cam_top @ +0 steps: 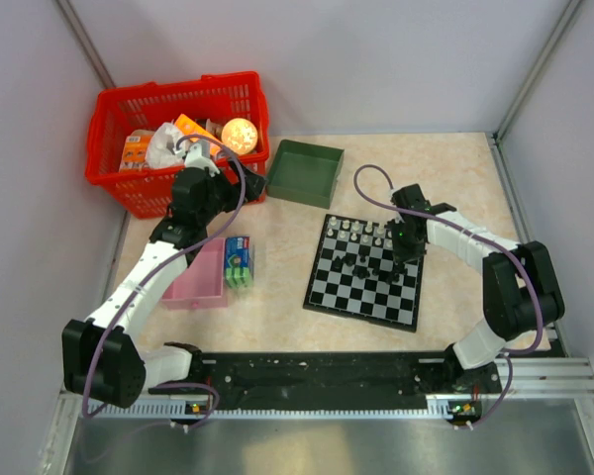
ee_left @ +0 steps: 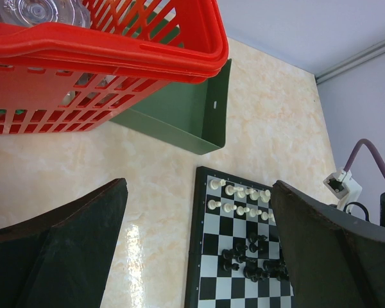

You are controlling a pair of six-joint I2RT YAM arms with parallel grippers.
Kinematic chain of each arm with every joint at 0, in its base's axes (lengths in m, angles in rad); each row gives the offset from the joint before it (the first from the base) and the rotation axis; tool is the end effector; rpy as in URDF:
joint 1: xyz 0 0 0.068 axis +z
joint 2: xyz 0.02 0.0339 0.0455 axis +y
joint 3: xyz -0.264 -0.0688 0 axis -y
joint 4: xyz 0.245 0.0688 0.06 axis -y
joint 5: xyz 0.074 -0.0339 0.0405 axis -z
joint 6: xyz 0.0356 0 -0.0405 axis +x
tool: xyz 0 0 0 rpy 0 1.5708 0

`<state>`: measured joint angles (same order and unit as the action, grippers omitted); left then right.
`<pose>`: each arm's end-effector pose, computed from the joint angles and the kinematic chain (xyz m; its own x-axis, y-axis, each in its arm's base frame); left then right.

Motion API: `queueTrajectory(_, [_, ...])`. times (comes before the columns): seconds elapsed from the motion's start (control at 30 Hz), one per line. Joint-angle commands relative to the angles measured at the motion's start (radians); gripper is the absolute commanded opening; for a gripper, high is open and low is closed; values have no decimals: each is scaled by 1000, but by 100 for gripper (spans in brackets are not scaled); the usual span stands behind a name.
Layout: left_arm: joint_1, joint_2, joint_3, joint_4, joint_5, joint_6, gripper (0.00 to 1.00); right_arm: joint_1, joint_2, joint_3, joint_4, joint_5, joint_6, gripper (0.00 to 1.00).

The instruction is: Set up the chess pieces on the board

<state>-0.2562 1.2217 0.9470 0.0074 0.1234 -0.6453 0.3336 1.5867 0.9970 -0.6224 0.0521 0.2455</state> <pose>0.2767 -0.0770 0.3240 -0.4245 -0.5058 -0.7510 0.1390 0.7832 -0.6061 0.2837 0.0964 0.1885 -0.9335 -0.0666 -0.3524 -0.0854 0.9956 0.0380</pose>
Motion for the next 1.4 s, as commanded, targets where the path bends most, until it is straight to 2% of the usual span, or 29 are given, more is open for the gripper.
queueTrajectory(0.0, [6,-27,-1,60,12,-2,99,18,-21,46,9,26,-2,13])
queueTrajectory(0.37, [5,-27,3,60,15,-2,99,15,-70,32,18,110,21,11])
queueTrajectory(0.63, [6,-28,4,60,16,-2,99,-64,-110,0,67,124,61,11])
queueTrajectory(1.37, [11,-39,-1,52,7,7,99,-150,-8,5,141,68,72,12])
